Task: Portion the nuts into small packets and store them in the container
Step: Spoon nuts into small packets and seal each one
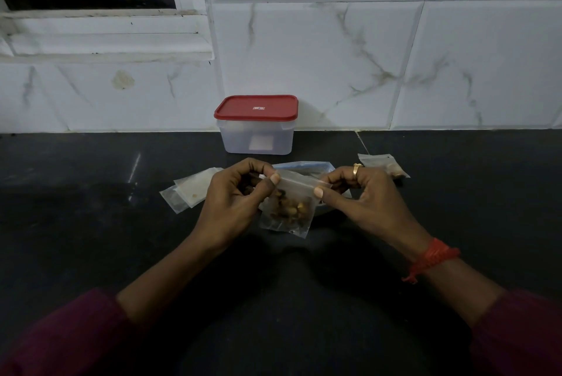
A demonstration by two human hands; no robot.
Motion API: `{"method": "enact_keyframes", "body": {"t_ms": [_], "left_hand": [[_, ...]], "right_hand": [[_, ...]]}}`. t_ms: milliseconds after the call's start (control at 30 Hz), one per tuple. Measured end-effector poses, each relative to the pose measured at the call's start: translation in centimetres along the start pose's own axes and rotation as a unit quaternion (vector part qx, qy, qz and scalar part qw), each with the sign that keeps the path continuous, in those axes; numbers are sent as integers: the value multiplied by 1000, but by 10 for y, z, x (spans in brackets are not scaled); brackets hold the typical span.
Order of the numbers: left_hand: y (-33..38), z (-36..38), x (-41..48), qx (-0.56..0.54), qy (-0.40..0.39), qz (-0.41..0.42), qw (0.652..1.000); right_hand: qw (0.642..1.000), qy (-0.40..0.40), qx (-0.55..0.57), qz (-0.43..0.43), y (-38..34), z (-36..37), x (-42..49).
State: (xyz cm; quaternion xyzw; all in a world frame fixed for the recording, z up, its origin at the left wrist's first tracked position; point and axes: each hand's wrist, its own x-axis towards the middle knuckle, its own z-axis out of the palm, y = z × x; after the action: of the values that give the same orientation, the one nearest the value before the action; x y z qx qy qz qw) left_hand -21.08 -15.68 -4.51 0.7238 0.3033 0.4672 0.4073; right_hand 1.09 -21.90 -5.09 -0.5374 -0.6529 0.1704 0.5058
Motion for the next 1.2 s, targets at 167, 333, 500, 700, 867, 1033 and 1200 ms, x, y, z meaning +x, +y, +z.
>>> {"method": "enact_keyframes", "body": {"t_ms": [167,333,500,700,867,1033,1200], "left_hand": [[0,-2,1,-63,-35,-52,996],[-1,-2,1,-167,-45,-117,978],[-3,-3,4,-256,-16,-159,953],[-1,1,3,-294,13,-159,942],[-2,-1,2,-239,12,-144,960],[-5,0,3,-228,8,-150,962],[-7,0,2,-209,6,-146,967]], "right_hand": [[1000,5,-6,3,-4,-6,-2],[999,33,23,17,-4,-6,-4],[999,-30,-20,1,-5,2,-9],[999,-15,25,33,2,0,-5],[991,104,49,71,14,-21,11],[972,190,-14,134,45,-45,21],[964,154,-143,165,71,-52,22]]}}
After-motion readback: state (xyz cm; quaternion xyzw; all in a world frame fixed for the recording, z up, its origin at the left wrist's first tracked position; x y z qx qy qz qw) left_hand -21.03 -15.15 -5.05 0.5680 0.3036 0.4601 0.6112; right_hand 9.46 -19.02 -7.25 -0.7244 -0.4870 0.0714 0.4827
